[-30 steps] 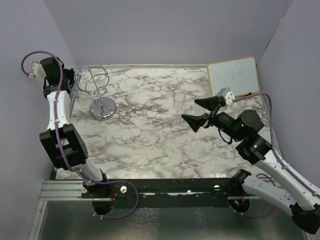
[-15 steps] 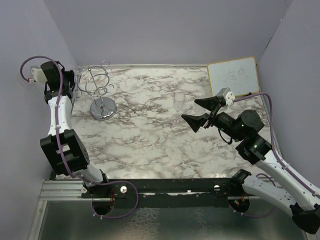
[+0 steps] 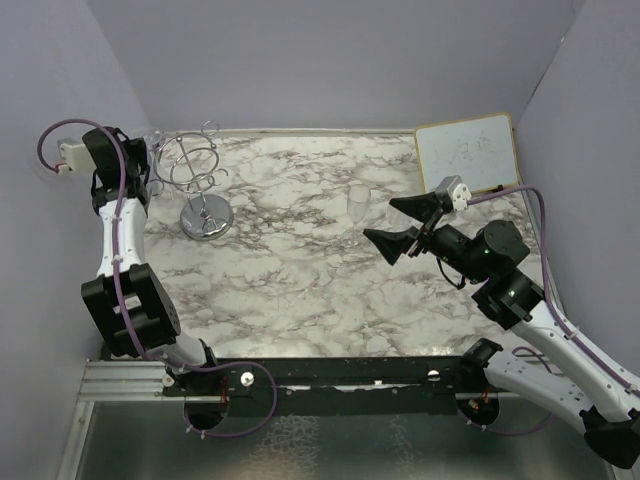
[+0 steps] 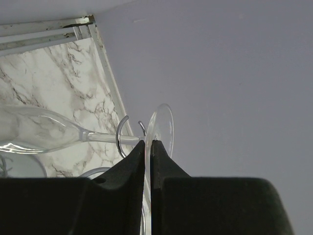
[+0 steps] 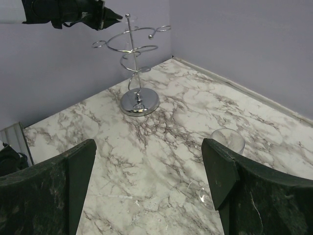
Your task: Take the wine glass off the wine glass rack
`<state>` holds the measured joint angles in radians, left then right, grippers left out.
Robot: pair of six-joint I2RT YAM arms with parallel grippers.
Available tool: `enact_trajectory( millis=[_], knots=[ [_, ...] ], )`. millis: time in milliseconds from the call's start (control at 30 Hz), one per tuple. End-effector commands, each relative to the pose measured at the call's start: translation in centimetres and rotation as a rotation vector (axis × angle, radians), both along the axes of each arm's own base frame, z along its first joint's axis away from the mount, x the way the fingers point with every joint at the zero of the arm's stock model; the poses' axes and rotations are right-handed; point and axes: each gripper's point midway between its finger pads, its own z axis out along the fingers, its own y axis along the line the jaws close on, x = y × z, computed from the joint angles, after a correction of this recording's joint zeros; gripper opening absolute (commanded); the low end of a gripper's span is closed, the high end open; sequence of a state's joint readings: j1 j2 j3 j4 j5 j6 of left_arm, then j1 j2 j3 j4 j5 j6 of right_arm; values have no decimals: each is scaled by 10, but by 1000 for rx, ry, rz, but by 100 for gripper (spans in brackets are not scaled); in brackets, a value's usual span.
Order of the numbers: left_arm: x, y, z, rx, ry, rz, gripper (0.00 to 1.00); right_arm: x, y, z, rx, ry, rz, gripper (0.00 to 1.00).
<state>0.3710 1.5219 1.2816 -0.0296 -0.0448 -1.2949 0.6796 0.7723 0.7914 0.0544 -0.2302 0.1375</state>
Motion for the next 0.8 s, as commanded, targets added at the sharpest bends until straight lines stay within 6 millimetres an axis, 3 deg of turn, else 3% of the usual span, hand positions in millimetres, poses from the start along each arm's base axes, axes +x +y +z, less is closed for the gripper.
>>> enact_trajectory(
  millis=[0,367,467,500,667,767],
  knots=[
    [-1,4,51,30,-148,40,0,-4,0,6,21,-21,10,90],
    [18,9,57,26,-191,34,0,-3,0,7,21,-21,6,90],
    [25,9,51,21,-185,28,0,-3,-1,8,21,-25,5,90],
    [27,9,63,29,-207,26,0,-3,-1,9,23,-26,5,90],
    [32,10,63,30,-211,27,0,-4,-2,12,25,-35,5,91],
    [36,11,64,32,-217,24,0,-4,-5,14,25,-41,-11,96]
  ],
)
